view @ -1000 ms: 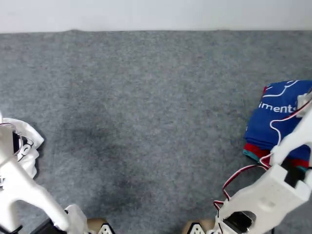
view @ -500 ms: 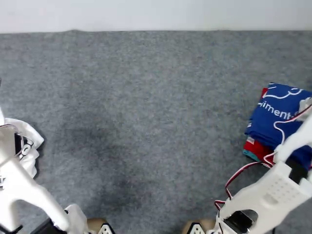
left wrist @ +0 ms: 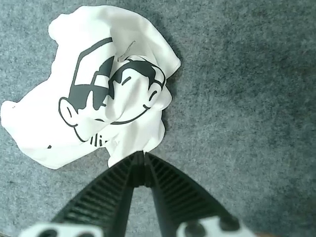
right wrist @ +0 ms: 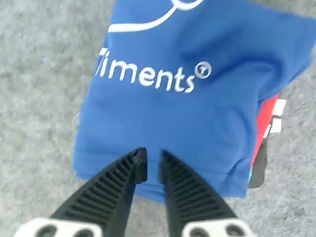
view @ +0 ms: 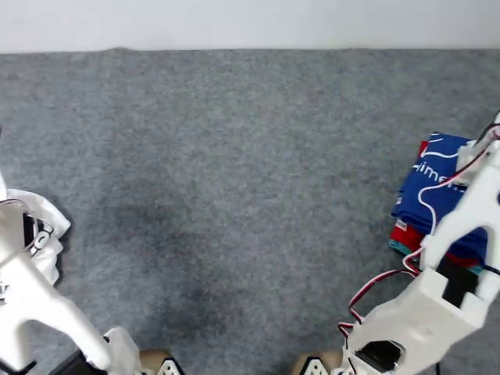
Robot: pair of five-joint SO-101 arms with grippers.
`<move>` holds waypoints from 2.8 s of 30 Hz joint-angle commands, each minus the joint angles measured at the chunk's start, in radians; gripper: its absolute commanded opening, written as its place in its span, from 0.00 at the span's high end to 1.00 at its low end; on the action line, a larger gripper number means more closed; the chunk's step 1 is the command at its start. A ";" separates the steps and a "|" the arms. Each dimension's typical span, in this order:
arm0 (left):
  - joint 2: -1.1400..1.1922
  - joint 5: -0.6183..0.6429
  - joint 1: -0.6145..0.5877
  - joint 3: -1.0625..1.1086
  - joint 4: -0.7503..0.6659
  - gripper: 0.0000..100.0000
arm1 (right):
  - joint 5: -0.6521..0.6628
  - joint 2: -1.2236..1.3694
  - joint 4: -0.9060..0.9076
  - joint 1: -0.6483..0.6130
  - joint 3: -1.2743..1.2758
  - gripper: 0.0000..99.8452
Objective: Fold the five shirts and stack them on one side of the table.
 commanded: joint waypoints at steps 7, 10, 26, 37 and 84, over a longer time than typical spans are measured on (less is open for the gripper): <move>-0.002 -0.008 0.008 -0.004 -0.018 1.00 | 0.008 0.182 0.051 -0.076 0.087 0.99; -0.002 -0.008 0.008 -0.004 -0.018 1.00 | 0.008 0.248 0.058 -0.102 0.092 0.99; -0.002 -0.008 0.009 -0.004 -0.018 1.00 | 0.158 0.054 -0.438 0.142 0.037 0.99; -0.002 -0.003 0.126 -0.004 -0.014 1.00 | 0.170 0.363 -0.811 0.186 0.031 0.99; -0.011 -0.282 -0.170 -0.004 0.000 1.00 | 0.164 -0.176 -0.096 0.094 0.468 0.99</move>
